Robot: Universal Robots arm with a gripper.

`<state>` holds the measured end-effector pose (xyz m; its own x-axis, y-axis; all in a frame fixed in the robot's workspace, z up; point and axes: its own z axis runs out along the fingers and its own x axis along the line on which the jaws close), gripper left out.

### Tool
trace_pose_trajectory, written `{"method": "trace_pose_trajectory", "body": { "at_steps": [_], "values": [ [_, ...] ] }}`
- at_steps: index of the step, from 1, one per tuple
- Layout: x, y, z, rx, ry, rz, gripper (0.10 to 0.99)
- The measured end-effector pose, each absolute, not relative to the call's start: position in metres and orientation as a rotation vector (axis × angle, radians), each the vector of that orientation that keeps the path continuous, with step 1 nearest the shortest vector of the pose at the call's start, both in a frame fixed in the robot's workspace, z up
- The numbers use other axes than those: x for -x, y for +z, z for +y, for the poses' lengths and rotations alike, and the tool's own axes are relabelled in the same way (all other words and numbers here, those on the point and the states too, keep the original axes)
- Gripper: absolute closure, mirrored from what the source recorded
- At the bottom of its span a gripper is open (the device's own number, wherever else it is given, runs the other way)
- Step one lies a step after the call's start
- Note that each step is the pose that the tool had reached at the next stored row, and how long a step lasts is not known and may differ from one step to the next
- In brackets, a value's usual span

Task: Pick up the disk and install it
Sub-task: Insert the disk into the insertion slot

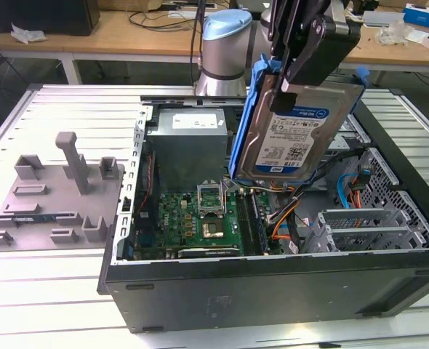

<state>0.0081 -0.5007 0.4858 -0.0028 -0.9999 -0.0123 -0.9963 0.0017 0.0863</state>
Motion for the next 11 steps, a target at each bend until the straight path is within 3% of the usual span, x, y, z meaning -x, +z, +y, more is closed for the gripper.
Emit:
{"method": "trace_pose_trajectory", "body": {
  "at_steps": [5,7,11],
  "values": [
    [-0.0081,0.4856,-0.4995,-2.199,-0.032,-2.197,0.722],
    [-0.0075,0.4855,-0.4997,-2.229,0.035,-2.228,0.722],
    [-0.0052,0.4842,-0.5071,-2.239,0.041,-2.238,0.722]
  ]
}}
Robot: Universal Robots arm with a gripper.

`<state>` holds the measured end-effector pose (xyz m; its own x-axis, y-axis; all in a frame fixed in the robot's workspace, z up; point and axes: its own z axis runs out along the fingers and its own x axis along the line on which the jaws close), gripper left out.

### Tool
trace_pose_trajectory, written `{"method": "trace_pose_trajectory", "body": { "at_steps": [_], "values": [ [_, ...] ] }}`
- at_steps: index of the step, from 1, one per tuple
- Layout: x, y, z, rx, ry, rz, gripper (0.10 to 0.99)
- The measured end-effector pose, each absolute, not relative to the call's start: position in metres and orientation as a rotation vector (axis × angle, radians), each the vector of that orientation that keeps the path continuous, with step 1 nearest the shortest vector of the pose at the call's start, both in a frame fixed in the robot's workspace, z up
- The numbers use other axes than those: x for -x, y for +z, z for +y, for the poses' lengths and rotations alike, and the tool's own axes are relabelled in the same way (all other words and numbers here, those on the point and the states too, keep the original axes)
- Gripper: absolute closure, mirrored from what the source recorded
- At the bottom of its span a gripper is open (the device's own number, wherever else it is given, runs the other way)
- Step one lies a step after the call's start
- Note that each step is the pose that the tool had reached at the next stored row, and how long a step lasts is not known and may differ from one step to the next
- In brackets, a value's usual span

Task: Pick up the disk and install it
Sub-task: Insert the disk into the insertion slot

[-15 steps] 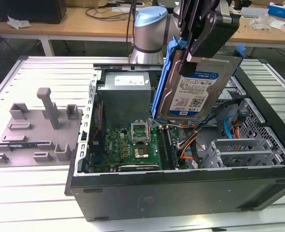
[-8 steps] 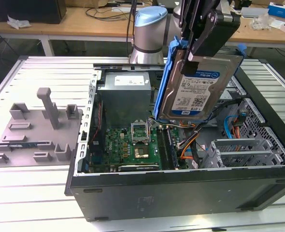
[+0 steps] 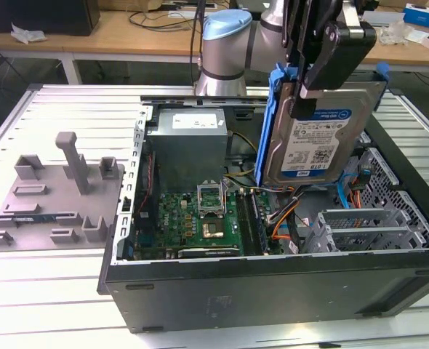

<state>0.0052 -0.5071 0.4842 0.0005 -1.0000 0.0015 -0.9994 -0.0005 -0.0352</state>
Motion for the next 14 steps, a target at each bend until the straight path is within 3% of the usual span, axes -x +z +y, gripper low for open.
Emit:
{"method": "trace_pose_trajectory", "body": {
  "at_steps": [14],
  "values": [
    [-0.004,0.481,-0.523,2.179,0.048,2.204,0.722]
  ]
}}
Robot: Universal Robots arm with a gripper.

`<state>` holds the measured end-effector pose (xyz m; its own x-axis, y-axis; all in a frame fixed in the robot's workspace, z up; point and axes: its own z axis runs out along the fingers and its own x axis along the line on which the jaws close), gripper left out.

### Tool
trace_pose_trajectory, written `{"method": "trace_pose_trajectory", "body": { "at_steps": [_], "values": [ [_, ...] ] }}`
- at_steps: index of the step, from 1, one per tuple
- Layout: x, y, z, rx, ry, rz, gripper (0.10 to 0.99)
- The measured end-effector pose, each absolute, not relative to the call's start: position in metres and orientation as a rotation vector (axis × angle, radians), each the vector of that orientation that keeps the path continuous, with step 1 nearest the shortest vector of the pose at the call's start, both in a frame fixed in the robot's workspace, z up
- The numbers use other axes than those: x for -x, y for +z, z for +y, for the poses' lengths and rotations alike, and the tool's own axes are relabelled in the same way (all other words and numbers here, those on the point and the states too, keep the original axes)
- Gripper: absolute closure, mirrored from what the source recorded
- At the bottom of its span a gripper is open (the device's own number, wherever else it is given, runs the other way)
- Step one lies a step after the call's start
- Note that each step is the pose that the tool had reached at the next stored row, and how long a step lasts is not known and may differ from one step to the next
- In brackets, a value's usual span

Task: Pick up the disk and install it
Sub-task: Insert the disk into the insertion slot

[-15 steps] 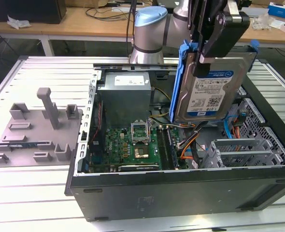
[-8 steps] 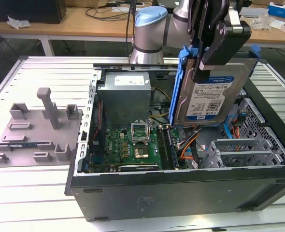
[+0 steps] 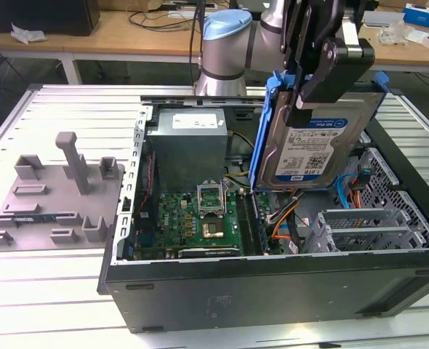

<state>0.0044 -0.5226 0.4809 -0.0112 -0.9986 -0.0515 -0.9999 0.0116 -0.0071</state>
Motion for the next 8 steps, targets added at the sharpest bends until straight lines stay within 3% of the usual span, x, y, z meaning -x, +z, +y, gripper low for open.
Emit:
{"method": "trace_pose_trajectory", "body": {
  "at_steps": [8],
  "values": [
    [-0.0061,0.4796,-0.5255,2.177,0.063,2.211,0.722]
  ]
}}
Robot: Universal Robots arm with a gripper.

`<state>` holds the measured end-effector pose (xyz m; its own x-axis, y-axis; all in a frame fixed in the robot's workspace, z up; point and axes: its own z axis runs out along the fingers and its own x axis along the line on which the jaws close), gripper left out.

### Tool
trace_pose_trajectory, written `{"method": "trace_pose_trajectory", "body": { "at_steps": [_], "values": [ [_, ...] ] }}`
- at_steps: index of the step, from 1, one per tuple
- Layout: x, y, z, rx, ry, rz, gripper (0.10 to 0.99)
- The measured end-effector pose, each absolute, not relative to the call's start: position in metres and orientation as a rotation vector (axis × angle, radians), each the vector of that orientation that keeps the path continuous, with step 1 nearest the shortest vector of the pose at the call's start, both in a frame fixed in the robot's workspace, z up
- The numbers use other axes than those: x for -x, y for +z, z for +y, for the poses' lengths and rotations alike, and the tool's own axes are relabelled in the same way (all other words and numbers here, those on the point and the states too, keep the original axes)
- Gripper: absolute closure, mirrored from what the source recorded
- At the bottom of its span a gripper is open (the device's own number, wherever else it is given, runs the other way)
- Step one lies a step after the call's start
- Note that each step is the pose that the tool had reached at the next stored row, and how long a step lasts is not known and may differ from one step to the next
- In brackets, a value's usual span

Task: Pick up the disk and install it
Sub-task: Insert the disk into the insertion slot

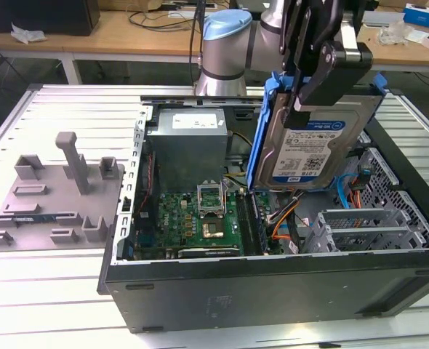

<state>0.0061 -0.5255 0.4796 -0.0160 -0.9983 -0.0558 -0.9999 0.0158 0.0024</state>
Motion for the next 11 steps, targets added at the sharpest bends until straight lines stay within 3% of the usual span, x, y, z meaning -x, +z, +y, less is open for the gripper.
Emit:
{"method": "trace_pose_trajectory", "body": {
  "at_steps": [11],
  "values": [
    [-0.059,0.477,-0.537,2.178,0.061,2.213,0.722]
  ]
}}
